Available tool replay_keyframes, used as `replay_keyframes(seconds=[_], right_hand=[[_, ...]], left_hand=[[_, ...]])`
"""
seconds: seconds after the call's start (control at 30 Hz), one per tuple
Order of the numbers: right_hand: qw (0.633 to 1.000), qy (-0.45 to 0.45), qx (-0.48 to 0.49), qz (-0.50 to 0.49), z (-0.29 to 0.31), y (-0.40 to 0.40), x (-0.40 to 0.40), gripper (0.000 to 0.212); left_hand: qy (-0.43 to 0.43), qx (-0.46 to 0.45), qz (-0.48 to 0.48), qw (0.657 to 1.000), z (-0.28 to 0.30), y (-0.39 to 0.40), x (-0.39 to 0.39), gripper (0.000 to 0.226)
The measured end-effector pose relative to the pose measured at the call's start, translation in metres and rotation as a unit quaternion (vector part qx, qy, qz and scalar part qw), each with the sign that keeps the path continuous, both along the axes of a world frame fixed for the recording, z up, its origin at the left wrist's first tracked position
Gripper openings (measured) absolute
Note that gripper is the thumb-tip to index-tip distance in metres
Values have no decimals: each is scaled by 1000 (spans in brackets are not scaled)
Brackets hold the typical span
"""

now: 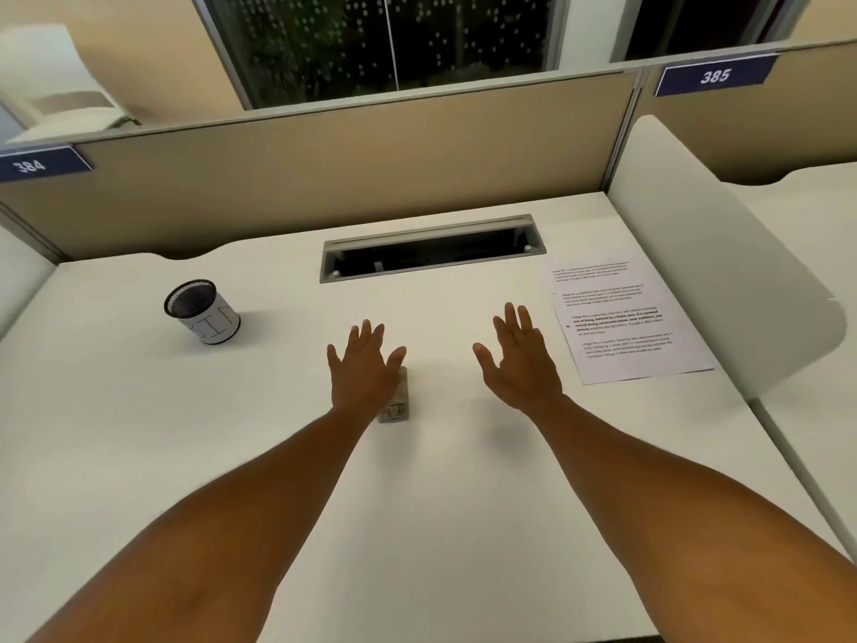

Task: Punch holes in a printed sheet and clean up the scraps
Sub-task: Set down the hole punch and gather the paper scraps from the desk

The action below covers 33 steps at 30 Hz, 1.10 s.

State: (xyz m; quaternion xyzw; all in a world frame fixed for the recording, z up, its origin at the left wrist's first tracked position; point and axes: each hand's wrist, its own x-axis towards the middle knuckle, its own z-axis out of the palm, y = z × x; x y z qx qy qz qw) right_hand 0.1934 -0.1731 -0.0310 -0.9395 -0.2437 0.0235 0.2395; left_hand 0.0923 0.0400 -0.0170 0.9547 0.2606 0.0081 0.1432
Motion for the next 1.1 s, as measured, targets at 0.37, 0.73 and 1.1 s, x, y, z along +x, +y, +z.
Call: replay_keyframes(seconds=[0.37,0.73,1.1], right_hand=[[999,-7,-35,18,-28,21,-20,62],[994,29,-97,34,-61,31,-35,63],[993,64,-92,41,-72,43,-40,59]], left_hand=[[-17,-102,61,993,-17,2,-19,58],[-35,-177,152,972,-41,2,-15,45],[-44,-220,218,950,-57,1,-7,49]])
